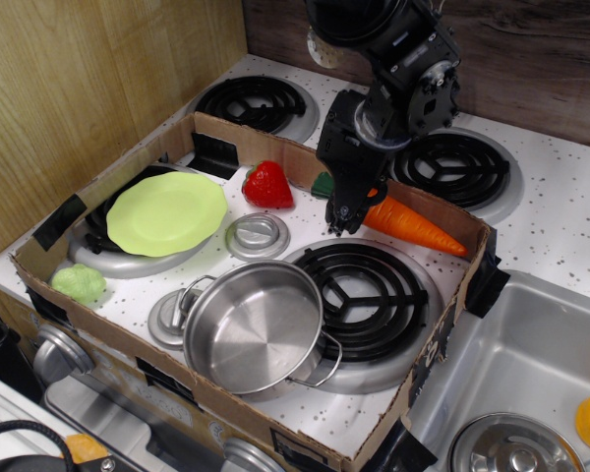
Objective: Take carrot off plate
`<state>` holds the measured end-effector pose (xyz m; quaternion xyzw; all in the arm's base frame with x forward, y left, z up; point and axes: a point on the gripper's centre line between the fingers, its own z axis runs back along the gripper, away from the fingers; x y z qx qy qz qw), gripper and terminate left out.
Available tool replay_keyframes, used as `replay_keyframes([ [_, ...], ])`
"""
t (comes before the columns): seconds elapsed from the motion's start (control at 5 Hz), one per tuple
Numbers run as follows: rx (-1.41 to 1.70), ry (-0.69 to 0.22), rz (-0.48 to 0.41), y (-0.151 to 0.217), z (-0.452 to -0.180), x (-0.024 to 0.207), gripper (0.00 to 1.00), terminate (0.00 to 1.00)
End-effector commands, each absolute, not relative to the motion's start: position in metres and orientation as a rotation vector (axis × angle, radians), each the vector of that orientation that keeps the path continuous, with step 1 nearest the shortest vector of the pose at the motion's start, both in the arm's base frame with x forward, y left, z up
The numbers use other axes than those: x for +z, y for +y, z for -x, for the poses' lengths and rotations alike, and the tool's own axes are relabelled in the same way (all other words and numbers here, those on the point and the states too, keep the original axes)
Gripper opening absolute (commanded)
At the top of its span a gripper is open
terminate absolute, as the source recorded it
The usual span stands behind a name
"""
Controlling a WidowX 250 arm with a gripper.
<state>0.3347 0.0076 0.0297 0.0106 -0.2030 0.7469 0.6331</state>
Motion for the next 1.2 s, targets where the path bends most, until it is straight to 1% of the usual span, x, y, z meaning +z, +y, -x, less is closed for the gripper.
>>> replay_keyframes([
  [0.0, 1.671, -0.528, -0.020, 0.002, -0.341, 0.058, 1.00, 0.00],
  [0.2, 1.674, -0.527, -0.053, 0.003, -0.340, 0.072, 1.00, 0.00],
  [0.4, 1.668, -0.490, -0.062, 0.003, -0.339, 0.089, 1.00, 0.00],
  [0.6, 1.602, -0.418, -0.081, 0.006, -0.335, 0.103, 1.00, 0.00],
  [0.8, 1.602, -0.418, -0.081, 0.006, -0.335, 0.103, 1.00, 0.00],
  [1.0, 1.602, -0.418, -0.081, 0.006, -0.335, 0.103, 1.00, 1.00],
])
